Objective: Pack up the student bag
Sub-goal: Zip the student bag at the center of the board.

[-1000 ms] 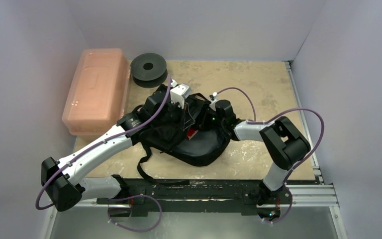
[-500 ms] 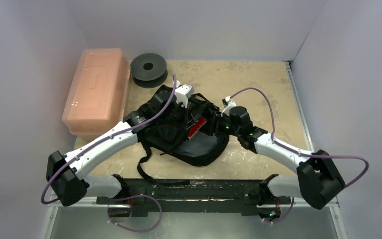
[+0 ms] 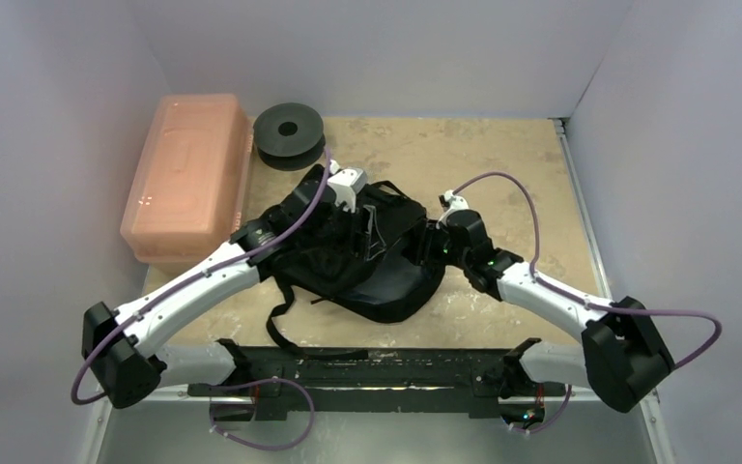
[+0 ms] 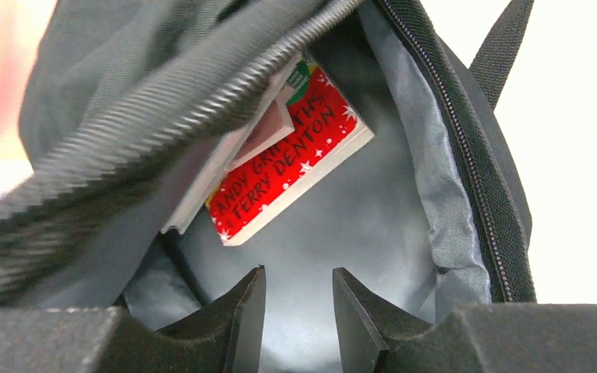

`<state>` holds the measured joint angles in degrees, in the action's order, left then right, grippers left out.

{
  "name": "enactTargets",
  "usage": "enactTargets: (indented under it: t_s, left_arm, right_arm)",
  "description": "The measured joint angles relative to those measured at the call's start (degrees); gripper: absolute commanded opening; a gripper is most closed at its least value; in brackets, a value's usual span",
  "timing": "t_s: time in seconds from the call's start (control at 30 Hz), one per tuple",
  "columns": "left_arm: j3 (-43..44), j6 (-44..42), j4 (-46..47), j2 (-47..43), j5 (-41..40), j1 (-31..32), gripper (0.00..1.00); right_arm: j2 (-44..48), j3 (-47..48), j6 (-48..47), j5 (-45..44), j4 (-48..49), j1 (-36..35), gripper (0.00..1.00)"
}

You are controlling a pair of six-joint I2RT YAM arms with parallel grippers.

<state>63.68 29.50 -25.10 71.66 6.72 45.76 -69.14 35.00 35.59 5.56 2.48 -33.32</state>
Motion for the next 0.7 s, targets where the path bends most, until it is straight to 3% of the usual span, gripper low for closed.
enactTargets:
  t_s: [0.17,0.4,0.5,0.7]
  left_arm:
    - [-4.35,1.75,-2.97,-8.72,-6.97,-0.07,0.75]
    - [-11.15,9.77,-11.13,-18.97,-20.31,-2.03,0.81]
    - [-15.32,13.77,-12.52,-21.55,-21.42,-3.80,0.81]
    - [-20.15,20.92,-11.80,-18.51,-16.61,-9.42,0.83]
  right_arm:
    - [-5.57,1.14,-0.98,-0.28,1.40,0.11,0.43]
    - [-18.93,13.20,-4.83,-0.72,1.05,4.98,0.43]
    - [-23.52,18.86,-6.05,0.13,0.11,9.07,0.44]
    - [-24.92,25.51,-9.68,-1.97,-6.84,11.26,0.58]
